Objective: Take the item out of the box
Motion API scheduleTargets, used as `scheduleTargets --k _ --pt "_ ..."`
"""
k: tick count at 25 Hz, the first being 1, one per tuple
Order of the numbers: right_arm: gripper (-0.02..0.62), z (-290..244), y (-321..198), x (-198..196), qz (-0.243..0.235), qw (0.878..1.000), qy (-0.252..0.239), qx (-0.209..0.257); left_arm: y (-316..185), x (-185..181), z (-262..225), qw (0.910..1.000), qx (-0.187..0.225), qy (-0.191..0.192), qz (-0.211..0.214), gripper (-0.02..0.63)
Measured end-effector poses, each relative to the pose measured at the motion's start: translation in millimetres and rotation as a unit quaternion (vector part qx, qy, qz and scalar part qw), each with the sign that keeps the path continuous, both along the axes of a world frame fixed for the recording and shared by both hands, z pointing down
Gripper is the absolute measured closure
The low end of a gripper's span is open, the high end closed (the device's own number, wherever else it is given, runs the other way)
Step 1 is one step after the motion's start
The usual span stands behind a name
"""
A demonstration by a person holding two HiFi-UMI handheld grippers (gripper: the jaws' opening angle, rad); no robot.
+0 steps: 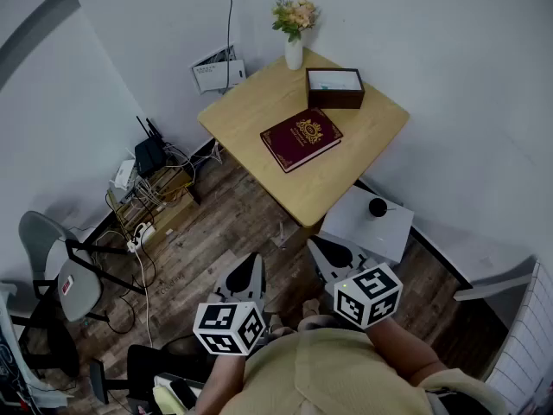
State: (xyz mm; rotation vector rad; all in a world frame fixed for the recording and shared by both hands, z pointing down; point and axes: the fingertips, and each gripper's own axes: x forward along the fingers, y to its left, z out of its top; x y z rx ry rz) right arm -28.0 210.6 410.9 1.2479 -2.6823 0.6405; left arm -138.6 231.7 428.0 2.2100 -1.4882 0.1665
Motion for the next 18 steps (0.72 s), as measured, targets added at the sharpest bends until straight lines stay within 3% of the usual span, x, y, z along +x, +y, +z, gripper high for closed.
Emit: scheduleTargets --k 13,18 --pt "0.565 1.7 -28.3 29.9 -0.009 1.000 -0.009 0.000 -31.9 43.0 0.3 0.9997 -0.002 0.019 0.013 0.591" --pt "0.565 3.0 -36.5 31.6 -0.008 1.000 -0.017 -0.007 -46.6 42.9 -2.0 0.9970 -0.009 0.076 0.009 0.591"
